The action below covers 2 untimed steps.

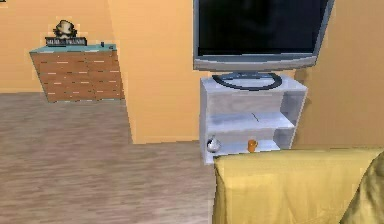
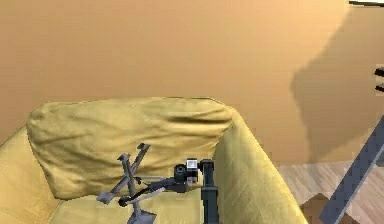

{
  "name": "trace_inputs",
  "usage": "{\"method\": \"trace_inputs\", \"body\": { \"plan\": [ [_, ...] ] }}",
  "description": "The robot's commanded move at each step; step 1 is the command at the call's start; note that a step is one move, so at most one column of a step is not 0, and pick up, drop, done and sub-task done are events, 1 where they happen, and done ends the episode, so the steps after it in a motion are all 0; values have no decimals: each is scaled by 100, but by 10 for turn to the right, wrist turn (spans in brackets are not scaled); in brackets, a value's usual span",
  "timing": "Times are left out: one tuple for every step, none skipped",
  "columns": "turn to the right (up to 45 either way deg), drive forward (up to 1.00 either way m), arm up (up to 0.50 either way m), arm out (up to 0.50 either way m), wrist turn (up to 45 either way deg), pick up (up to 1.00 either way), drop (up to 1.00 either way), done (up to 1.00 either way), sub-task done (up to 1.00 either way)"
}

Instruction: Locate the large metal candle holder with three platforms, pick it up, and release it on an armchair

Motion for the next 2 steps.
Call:
{"method": "trace_inputs", "body": {
  "plan": [
    [0,0,0,0,0,0,100,0,0],
    [0,0,10,0,0,0,0,0,0]
  ]
}}
